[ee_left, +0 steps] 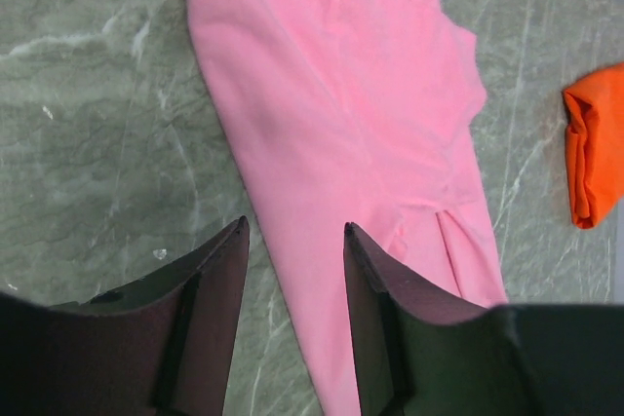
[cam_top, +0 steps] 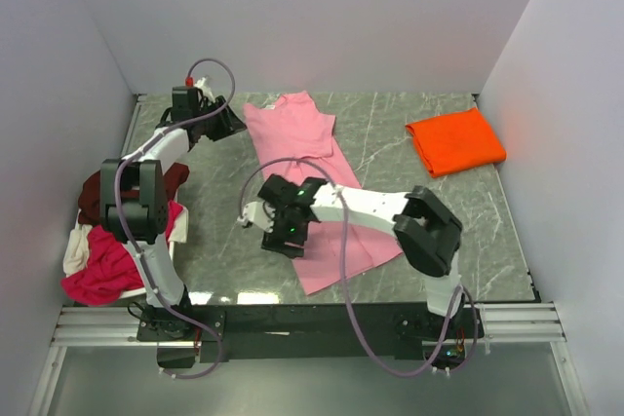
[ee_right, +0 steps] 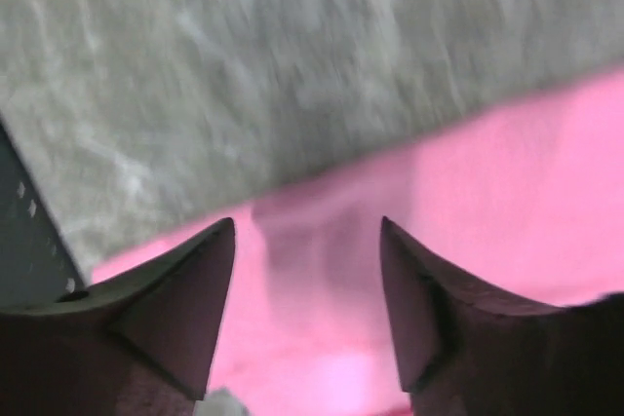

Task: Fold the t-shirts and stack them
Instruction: Fold the tshirt

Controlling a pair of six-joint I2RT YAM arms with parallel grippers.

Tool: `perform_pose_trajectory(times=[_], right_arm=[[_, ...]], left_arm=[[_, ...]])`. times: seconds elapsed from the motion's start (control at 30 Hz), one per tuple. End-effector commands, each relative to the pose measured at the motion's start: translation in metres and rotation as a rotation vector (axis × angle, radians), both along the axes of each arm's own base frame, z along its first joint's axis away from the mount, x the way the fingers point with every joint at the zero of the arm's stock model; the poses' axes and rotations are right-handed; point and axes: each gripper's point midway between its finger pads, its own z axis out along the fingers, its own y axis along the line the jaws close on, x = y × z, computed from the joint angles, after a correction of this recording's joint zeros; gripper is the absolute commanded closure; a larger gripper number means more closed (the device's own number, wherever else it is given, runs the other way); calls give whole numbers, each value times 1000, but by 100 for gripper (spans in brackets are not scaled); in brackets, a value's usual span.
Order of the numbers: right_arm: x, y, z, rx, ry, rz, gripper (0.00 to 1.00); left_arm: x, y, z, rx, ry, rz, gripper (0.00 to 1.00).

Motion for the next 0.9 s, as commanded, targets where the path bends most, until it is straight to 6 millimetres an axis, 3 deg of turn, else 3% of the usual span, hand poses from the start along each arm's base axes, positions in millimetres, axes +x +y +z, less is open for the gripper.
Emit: perform_pose_trajectory(times=[0.0,0.03,0.07,0.1,0.13,0.17,0.23,0.27,0.33,0.37,0.43,0.5,0.57,0.6,0.63,0.67,0.8,0.87], right_arm=[[9,-28,49,96,21,-47,27],[9,-41,47,95,35,-57,18],[25,-57,62,140,15,-114,16],[29,-63,68,184,29,-133,16],[35,-80,63,188,39,-172,15],[58,-103,73,228,15,-258,15],[82,-124,81,296,23,-341,14],[107,-150,85,329,11,-443,14],[140,-160,108,447,-15,-512,13],[157,-169,110,475,-19,-562,13],[200,-184,132,570,-84,-666,12],[232,-190,134,640,-87,-716,12],[252,-180,122,690,50,-769,11],[242,-181,106,634,183,-799,11],[262,-178,126,647,175,-797,11],[265,-176,92,595,274,-829,11],[279,-190,57,516,240,-970,13],[270,-195,41,466,273,-986,18]], left_arm=[[1,-7,50,-2,-140,-61,51],[1,-12,48,-18,-134,-82,51],[1,-14,47,-25,-131,-92,51],[1,-20,48,-34,-133,-108,50],[0,-23,38,-39,-105,-117,51],[-2,-30,33,-47,-88,-139,51],[2,-35,22,-54,-50,-144,52],[2,-39,16,-59,-26,-146,52],[5,-47,6,-61,4,-153,56],[3,-54,1,-59,24,-165,58],[8,-59,-7,-43,47,-169,61],[7,-68,-14,-24,72,-184,61],[7,-75,-28,10,102,-193,61],[10,-73,-32,31,111,-177,61],[10,-71,-40,41,129,-168,61],[12,-70,-41,44,133,-156,61],[22,-61,-39,77,114,-104,62],[23,-58,-32,86,99,-96,63]])
